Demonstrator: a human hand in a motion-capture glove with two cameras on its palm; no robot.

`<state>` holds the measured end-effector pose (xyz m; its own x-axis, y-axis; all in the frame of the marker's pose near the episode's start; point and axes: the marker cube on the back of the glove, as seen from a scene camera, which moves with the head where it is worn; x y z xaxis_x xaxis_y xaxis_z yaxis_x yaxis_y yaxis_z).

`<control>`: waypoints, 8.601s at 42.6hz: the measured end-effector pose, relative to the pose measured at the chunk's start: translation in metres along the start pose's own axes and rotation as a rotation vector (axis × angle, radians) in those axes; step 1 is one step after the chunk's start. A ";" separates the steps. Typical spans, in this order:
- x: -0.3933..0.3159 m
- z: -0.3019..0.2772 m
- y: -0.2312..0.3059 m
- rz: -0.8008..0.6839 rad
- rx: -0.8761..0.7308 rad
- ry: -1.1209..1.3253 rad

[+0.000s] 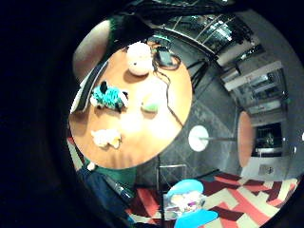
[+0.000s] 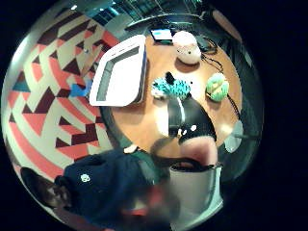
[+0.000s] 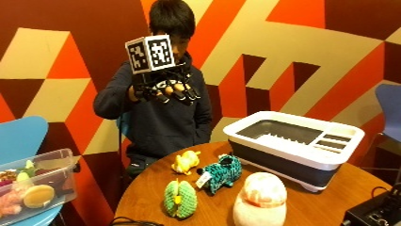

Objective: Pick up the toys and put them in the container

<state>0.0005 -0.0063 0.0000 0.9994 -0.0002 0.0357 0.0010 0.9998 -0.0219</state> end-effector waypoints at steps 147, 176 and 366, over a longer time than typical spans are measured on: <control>-0.046 0.055 -0.099 -0.175 -0.152 -0.200; -0.034 0.234 -0.084 -0.156 -0.154 -0.080; -0.029 0.187 0.027 -0.294 -0.579 0.167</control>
<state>-0.0349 0.0245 0.1853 0.9468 -0.3204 -0.0317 0.2464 0.7846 -0.5690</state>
